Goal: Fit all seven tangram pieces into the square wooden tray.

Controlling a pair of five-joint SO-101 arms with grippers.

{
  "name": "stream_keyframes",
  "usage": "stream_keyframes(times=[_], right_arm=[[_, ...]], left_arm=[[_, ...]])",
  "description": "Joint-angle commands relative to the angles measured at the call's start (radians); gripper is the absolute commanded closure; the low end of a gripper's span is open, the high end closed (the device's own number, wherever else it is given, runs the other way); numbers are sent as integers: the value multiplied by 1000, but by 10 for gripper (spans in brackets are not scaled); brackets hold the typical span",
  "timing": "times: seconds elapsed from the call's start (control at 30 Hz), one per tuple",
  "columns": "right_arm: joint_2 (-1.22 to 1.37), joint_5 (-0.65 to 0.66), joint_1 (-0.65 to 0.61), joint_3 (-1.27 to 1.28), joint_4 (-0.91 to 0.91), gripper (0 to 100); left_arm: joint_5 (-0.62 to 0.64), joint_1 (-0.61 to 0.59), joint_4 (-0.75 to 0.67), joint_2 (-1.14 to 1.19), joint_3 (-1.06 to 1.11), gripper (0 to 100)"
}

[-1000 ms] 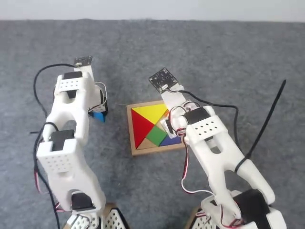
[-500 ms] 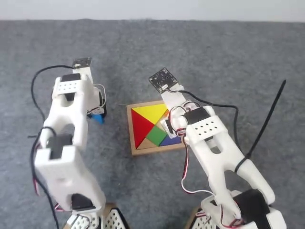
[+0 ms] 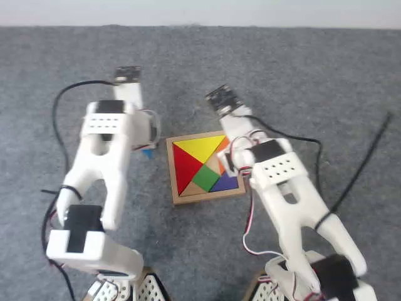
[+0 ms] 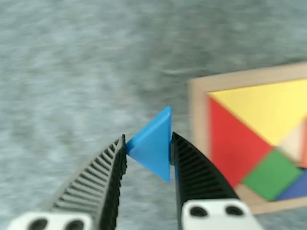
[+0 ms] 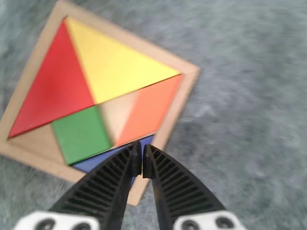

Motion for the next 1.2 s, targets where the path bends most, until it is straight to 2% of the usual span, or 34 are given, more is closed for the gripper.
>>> stream_keyframes(times=[0.0, 0.1, 0.2, 0.3, 0.47, 0.7, 0.8, 0.97, 1.17], right_arm=[[-151, -112, 102, 0, -8, 976], [-246, -195, 196, 26, -19, 976], [-348, -210, 291, 31, -18, 976], [-417, -212, 335, 51, -13, 976], [-473, -212, 302, 130, -62, 976], [-473, -210, 291, 166, -111, 976], [-473, -210, 291, 166, -111, 976], [-473, -206, 265, 169, -111, 976], [-472, -203, 254, 176, -111, 976]], left_arm=[[103, 140, -31, -57, -13, 924], [173, 218, -72, -55, -10, 924], [249, 293, -98, -55, -10, 924], [311, 361, -135, -54, -10, 923], [388, 428, -193, 66, -28, 923], [407, 480, -152, 299, -179, 923], [450, 480, -138, 318, -209, 913], [453, 485, -91, 316, -214, 806], [451, 486, 35, 316, -274, 792]])
